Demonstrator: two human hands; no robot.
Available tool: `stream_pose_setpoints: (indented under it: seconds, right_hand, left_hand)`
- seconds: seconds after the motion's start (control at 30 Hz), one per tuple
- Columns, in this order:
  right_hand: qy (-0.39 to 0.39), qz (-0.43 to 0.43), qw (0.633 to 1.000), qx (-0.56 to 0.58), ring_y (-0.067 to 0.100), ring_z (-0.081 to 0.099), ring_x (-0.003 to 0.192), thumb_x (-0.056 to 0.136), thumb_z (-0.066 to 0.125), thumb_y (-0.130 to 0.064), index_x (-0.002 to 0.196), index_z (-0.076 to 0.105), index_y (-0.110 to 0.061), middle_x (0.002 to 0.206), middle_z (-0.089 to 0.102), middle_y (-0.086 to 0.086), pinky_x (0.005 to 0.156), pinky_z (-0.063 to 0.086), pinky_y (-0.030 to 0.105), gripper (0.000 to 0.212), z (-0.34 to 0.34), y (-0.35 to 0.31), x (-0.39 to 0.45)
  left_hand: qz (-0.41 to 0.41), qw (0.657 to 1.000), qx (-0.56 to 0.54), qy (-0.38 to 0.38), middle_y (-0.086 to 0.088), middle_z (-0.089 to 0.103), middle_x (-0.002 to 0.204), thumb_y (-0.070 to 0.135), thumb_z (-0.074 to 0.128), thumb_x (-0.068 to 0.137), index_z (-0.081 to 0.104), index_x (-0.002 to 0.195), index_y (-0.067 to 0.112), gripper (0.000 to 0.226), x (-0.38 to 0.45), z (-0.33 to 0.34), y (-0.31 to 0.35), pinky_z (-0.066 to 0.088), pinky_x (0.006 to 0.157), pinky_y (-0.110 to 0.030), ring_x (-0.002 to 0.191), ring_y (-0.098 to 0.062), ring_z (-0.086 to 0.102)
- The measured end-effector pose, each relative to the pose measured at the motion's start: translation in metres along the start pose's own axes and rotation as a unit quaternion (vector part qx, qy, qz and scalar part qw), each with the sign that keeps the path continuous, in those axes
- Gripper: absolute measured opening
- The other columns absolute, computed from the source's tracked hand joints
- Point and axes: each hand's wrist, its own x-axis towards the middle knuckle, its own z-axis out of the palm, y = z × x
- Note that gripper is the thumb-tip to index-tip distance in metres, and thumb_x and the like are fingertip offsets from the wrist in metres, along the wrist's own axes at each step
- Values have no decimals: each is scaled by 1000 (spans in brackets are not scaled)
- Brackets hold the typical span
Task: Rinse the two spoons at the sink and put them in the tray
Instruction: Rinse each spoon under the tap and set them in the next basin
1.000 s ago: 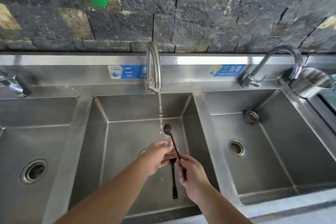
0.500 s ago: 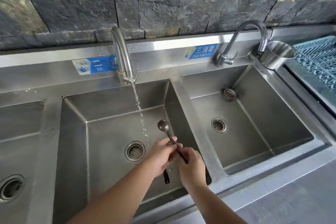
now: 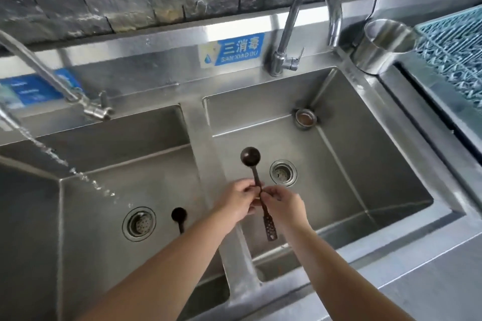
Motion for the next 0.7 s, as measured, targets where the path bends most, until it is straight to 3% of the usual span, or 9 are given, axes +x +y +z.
stream_pose_setpoints:
  seconds: [0.13, 0.2, 0.27, 0.33, 0.4, 0.5, 0.57, 0.63, 0.7]
  right_hand:
    - [-58, 44, 996, -50, 13, 67, 69, 73, 65, -23, 85, 77, -28, 73, 75, -4, 64, 54, 29, 17, -33, 26, 61]
    - [-82, 108, 990, -19, 12, 62, 56, 74, 64, -10, 82, 78, -23, 64, 73, 2, 55, 52, 28, 21, -38, 51, 90]
    - [-101, 198, 973, 54, 18, 61, 53, 81, 64, -1, 77, 74, -14, 61, 69, 8, 56, 49, 29, 17, -36, 80, 116]
    - [-114, 249, 958, 90, 24, 61, 60, 87, 62, 0, 76, 67, -9, 68, 67, 14, 65, 51, 35, 15, -29, 106, 139]
    - [-130, 272, 949, 90, 22, 62, 57, 91, 60, -1, 75, 63, -8, 66, 65, 12, 64, 57, 32, 18, -19, 128, 159]
    - [-142, 293, 944, 49, 21, 65, 57, 90, 62, -5, 74, 68, -10, 74, 70, 14, 70, 62, 34, 18, -3, 154, 184]
    - [-138, 295, 945, 19, 12, 63, 44, 89, 63, -5, 90, 72, -5, 81, 69, 12, 54, 59, 24, 10, 5, 166, 194]
    - [-153, 293, 944, 4, 0, 56, 33, 88, 60, -3, 108, 69, 0, 85, 65, 8, 36, 46, 13, 22, 12, 176, 200]
    - [-161, 302, 939, 8, 5, 58, 38, 88, 60, -3, 113, 66, 2, 86, 62, 8, 32, 40, 10, 26, 16, 181, 202]
  left_hand:
    - [3, 994, 103, -22, -3, 60, 66, 1, 47, 97, 66, 109, 1, 22, 50, 47, -14, 39, 43, -19, 54, -19, 53]
    - [15, 977, 211, -34, -6, 68, 74, 8, 51, 95, 70, 105, 7, 22, 81, 66, -31, 51, 56, -28, 70, -29, 65]
    - [1, 955, 293, -42, -10, 73, 82, 13, 55, 90, 72, 96, 17, 19, 106, 82, -51, 51, 67, -34, 78, -29, 68]
    - [-21, 945, 324, -53, -12, 73, 85, 12, 57, 87, 73, 96, 18, 19, 131, 95, -69, 49, 68, -34, 76, -27, 66]
    - [-39, 941, 333, -50, -16, 74, 89, 6, 60, 82, 73, 95, 15, 21, 153, 107, -86, 54, 74, -37, 80, -30, 68]
    - [-52, 935, 351, -24, -20, 74, 93, 6, 66, 77, 73, 93, 9, 18, 180, 116, -114, 55, 82, -43, 91, -35, 69]
    - [-48, 920, 389, 0, -13, 75, 94, 14, 69, 75, 74, 91, 14, 17, 191, 118, -130, 53, 82, -36, 93, -30, 68]
    - [-52, 916, 398, 7, -11, 75, 93, 18, 70, 73, 75, 89, 16, 17, 198, 119, -143, 53, 81, -34, 93, -29, 68]
    - [-59, 910, 410, 3, -12, 75, 90, 19, 69, 72, 75, 87, 17, 16, 203, 119, -153, 55, 79, -37, 91, -30, 68]
